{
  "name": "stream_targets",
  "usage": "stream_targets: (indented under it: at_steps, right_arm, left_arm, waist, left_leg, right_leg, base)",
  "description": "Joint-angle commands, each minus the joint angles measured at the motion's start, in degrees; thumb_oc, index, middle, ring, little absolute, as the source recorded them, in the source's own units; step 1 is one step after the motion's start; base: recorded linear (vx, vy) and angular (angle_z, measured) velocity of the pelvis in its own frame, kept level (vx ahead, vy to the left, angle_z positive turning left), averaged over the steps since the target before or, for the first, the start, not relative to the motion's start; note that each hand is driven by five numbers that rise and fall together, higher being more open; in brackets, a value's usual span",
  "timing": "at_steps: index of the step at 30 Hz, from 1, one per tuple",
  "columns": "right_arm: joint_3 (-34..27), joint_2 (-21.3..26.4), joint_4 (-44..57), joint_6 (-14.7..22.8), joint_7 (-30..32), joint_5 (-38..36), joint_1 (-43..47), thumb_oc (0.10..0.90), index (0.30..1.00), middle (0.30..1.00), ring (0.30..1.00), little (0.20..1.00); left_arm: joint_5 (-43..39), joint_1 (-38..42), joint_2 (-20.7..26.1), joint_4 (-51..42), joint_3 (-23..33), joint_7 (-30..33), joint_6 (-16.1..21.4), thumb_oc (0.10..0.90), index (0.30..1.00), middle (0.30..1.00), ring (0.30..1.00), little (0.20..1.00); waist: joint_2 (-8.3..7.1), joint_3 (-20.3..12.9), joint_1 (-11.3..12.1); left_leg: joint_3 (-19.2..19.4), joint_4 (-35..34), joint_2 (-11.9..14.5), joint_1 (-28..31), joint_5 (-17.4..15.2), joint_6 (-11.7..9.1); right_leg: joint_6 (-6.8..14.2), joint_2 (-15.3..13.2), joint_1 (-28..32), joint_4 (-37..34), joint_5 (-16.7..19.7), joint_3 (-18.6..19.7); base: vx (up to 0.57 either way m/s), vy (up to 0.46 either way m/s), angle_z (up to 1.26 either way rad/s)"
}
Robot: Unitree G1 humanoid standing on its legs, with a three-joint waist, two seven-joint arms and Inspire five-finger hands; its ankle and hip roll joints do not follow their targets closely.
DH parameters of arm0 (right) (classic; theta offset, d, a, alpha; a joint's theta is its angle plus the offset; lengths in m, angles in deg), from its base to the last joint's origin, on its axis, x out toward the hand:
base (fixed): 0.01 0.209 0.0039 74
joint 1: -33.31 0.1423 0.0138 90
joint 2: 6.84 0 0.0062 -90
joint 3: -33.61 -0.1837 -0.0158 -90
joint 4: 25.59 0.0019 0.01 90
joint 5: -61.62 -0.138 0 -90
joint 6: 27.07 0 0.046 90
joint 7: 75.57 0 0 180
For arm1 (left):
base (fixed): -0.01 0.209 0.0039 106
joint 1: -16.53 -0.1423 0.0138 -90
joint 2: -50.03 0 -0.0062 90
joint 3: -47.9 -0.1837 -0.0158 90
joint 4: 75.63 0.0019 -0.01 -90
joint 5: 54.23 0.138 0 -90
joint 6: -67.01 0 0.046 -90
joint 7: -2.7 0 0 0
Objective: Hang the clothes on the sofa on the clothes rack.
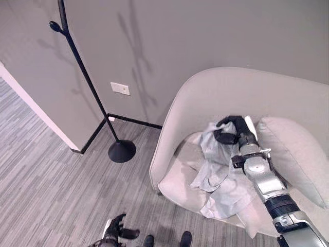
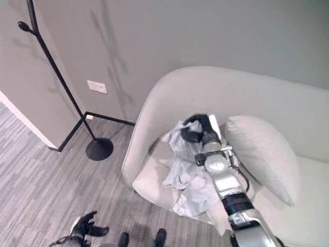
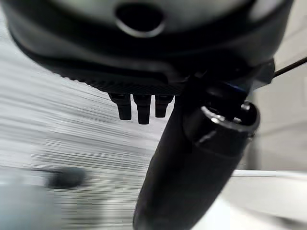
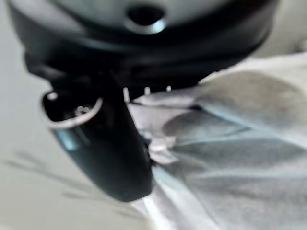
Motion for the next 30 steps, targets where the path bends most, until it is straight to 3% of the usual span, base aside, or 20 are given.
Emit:
stream_targets:
  at_steps: [1,6,8,15,25,30]
  right_arm:
    - [-1.8,2.8,5.9,8.1,3.5,0.2,6.3,0.400,0.300,0.300,0.300,0.300]
    - [-3.1,3.8,13.9,8.7,5.6,3.1,11.8,0.400,0.300,0.300,0.300,0.300]
    - [-3.1,3.7,14.7,8.6,6.0,3.5,13.2,0.400,0.300,0.300,0.300,0.300]
    - [-1.8,4.4,14.1,7.5,12.0,4.5,31.1,0.400,0.300,0.300,0.300,0.300]
    - [3.7,1.7,-2.3,7.0,17.5,-1.7,54.6,0.400,0.300,0.300,0.300,0.300]
    - [6.4,-1.1,-6.0,8.2,17.5,-6.4,60.4,0.400,0.300,0.300,0.300,0.300]
  left_arm:
    - [-1.5,2.8,2.3,-2.7,-1.5,2.6,3.8,0.800,0.900,0.900,0.900,0.900]
    - [0.8,0.7,6.0,-19.1,-0.9,3.6,4.5,0.800,0.900,0.900,0.900,0.900]
    - [1.7,0.6,6.5,-21.5,-0.7,4.0,4.7,0.800,0.900,0.900,0.900,0.900]
    - [7.1,3.4,10.7,-35.7,0.6,9.1,6.4,0.800,0.900,0.900,0.900,0.900]
    - [5.8,6.2,12.1,-40.8,-0.6,10.9,7.7,0.800,0.900,0.900,0.900,0.900]
    - [6.2,8.6,12.3,-40.9,-1.0,13.1,8.1,0.800,0.900,0.900,0.900,0.900]
  waist:
    - [-0.91,-5.3,1.5]
    - [-0.86,-6.1,1.9]
    - [-0.88,-6.2,2.0]
    - [-1.65,-7.7,2.5]
    - [-3.01,-9.4,3.4]
    - [-3.54,-9.7,3.3]
  left_leg:
    - [3.1,0.3,2.9,0.0,-2.9,-1.8]
    - [3.5,0.3,2.8,0.4,-3.3,-1.7]
    - [3.5,0.3,2.8,0.5,-3.4,-1.7]
    - [3.8,0.3,2.8,1.0,-3.5,-1.7]
    - [3.5,0.3,2.7,1.6,-3.5,-1.8]
    - [3.1,0.3,2.6,1.7,-3.5,-1.9]
  right_leg:
    - [5.3,-2.6,3.7,0.4,-6.9,1.8]
    - [5.3,-2.6,4.2,0.4,-6.8,2.2]
    - [5.3,-2.6,4.2,0.4,-6.7,2.4]
    - [5.2,-2.5,4.6,0.4,-6.6,3.0]
    - [4.9,-2.2,5.5,0.4,-6.6,3.0]
    - [4.8,-2.0,5.6,0.4,-6.5,2.9]
  base:
    - [-0.03,0.018,-0.02]
    - [-0.02,0.013,-0.07]
    - [-0.02,-0.001,-0.05]
    - [-0.01,-0.003,-0.03]
    - [0.00,-0.001,0.01]
    - [0.00,0.000,0.00]
